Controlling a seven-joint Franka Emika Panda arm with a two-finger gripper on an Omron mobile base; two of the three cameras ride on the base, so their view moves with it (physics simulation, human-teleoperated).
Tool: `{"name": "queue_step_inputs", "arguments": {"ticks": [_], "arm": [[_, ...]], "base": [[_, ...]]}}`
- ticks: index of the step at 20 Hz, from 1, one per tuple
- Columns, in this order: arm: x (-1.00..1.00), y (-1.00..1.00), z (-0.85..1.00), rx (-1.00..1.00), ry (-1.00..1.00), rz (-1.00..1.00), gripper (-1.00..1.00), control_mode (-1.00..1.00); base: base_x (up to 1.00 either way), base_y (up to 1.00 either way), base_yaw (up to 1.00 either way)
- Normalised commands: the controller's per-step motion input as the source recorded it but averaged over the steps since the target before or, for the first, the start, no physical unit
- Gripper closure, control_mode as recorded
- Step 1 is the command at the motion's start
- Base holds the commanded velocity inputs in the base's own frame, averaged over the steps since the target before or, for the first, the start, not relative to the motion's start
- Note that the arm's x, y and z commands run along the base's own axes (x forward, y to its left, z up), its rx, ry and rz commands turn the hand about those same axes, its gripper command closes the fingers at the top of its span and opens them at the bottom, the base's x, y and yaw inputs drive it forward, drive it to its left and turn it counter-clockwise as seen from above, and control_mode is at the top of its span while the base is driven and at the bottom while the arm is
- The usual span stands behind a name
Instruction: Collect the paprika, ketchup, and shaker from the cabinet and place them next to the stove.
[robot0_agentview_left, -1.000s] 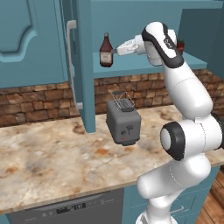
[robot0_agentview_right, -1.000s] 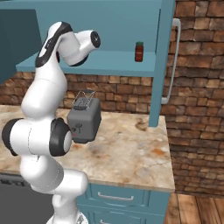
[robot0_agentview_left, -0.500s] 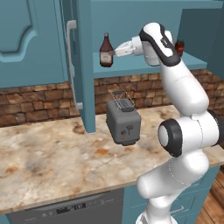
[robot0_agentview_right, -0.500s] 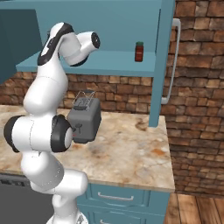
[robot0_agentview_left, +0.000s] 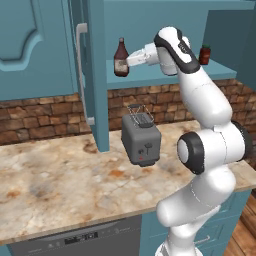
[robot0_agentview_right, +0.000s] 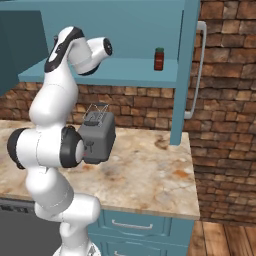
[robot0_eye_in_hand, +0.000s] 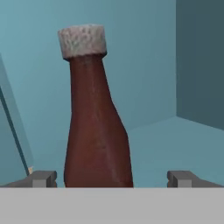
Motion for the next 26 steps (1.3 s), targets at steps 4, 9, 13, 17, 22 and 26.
{"name": "queue_step_inputs", "arguments": {"ticks": [4,9,13,17,22,26], "arm": [[0.1,0.23,-0.08,0.0,0.03,0.05,1.0,-1.0],[0.01,0.17,-0.07,-0.01,0.04,0.03,1.0,-1.0],[0.0,0.12,-0.08,-0.01,0.03,0.02,1.0,-1.0],[0.0,0.01,-0.01,0.0,0.0,0.01,1.0,-1.0],[-0.05,0.0,0.0,0.02,-0.03,0.02,1.0,-1.0],[-0.18,0.0,0.0,0.04,-0.06,0.05,1.0,-1.0]], "base": [[0.0,0.0,0.0],[0.0,0.0,0.0],[0.0,0.0,0.0],[0.0,0.0,0.0],[0.0,0.0,0.0],[0.0,0.0,0.0]]}}
